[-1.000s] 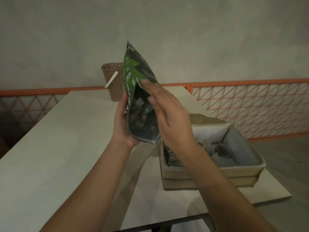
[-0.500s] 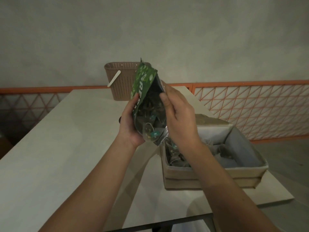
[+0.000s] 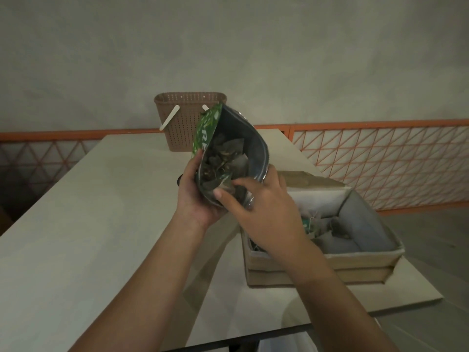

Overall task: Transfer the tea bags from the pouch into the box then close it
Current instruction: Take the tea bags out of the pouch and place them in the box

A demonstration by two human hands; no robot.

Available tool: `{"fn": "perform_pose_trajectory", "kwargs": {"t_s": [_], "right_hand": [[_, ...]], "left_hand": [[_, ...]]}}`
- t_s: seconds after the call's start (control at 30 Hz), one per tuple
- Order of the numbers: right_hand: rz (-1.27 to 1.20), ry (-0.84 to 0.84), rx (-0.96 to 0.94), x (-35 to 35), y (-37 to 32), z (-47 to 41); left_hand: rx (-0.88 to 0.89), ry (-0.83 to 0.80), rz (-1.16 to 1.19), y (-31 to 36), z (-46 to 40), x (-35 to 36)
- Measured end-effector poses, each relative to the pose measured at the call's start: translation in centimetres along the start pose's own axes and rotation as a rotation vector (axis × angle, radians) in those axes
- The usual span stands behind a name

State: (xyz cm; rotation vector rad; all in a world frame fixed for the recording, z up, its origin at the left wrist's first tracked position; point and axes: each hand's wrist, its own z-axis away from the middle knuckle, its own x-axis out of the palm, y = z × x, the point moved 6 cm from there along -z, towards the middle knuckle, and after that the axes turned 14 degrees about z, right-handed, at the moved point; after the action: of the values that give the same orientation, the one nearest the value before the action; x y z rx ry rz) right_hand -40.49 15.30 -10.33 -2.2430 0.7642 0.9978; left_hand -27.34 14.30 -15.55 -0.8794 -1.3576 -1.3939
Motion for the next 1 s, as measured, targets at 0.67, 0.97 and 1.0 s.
{"fn": "perform_pose_trajectory", "kwargs": {"t_s": [0.67, 0.97, 1.0], "right_hand": [[-0.775, 0.113, 0.288, -5.2, 7.5, 1.3], [-0.408, 0.012, 0.245, -3.0, 6.8, 1.7], [-0.432, 0.085, 0.23, -3.5, 6.4, 1.6]], "left_hand": [[0.005, -0.066, 0.017, -0.7, 0.1, 0.5], [0.003, -0.025, -0.004, -0.7, 0.5, 0.4], [-0.004, -0.021, -0.014, -0.7, 0.5, 0.4]]}}
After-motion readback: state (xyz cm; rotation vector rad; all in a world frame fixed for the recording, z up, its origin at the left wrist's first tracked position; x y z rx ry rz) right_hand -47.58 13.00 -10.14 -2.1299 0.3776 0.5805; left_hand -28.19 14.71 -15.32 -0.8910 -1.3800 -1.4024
